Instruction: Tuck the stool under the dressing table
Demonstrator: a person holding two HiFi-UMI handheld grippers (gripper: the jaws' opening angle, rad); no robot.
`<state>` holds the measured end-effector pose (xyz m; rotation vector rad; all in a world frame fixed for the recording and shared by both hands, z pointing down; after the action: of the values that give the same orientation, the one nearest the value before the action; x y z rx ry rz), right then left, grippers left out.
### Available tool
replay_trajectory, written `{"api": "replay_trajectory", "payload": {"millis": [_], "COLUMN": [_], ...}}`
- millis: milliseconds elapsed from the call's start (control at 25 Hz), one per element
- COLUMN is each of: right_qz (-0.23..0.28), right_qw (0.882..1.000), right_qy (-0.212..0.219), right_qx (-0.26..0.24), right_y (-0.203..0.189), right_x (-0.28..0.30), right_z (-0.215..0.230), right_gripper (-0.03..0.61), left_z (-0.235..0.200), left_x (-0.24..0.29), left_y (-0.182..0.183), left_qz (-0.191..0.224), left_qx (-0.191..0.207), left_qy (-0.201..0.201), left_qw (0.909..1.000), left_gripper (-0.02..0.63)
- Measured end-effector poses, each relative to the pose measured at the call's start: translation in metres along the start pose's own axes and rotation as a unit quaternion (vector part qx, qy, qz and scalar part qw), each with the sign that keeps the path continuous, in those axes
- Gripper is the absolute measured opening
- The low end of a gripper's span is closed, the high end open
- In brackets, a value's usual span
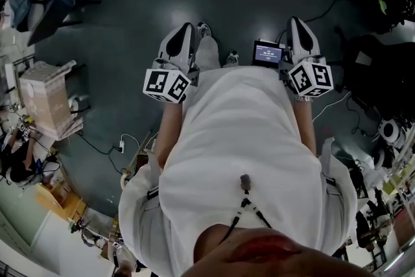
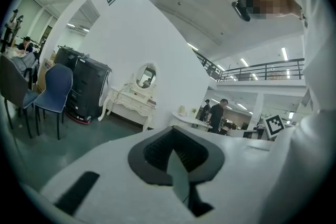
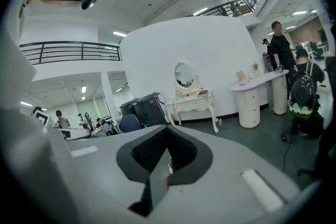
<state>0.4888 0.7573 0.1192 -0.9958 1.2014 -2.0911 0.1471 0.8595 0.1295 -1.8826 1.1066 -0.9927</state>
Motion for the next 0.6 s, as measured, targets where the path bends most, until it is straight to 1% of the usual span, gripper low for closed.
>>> {"api": "replay_trajectory", "payload": {"millis": [120, 280, 440, 600], "right_qz": [-0.011, -0.024, -0.029, -0.018], "right_qw": [1.0, 0.999, 0.998, 0.998], "right_qy": [-0.011, -0.03, -0.044, -0.059], "right_qx": [-0.013, -0.016, -0.023, -0.021], "right_y": [0.006, 0.018, 0.03, 0.044], "right_x": [0.019, 0.059, 0.098, 0.128], "right_z": [-0.007, -0.02, -0.032, -0.04], "right_gripper": [0.008, 0.008, 0.008, 0.008], "left_z": [-0.021, -0.064, -0.103, -0.137], "left_x": [0.015, 0.043, 0.072, 0.091], "left_y": [0.01, 0.033, 0.057, 0.079], "left_qz": [-0.006, -0.012, -0.02, -0.025], "left_qx": [-0.006, -0.02, -0.001, 0.007], "left_qy": [-0.013, -0.031, -0.055, -0.077], "left_qw": [0.9999, 0.9992, 0.9983, 0.9966], "left_gripper": [0.008, 0.008, 0.008, 0.008]}}
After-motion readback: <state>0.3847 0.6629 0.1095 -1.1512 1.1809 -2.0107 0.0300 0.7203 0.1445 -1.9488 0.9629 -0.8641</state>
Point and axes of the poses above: the fingertips, and each gripper's own axes: x forward along the fingers, z to its right, y out of its top, the point moved 10 cm from there along -x, backward along the fingers, and after that the axes turned 6 degrees about -z, right-handed, at the moved point
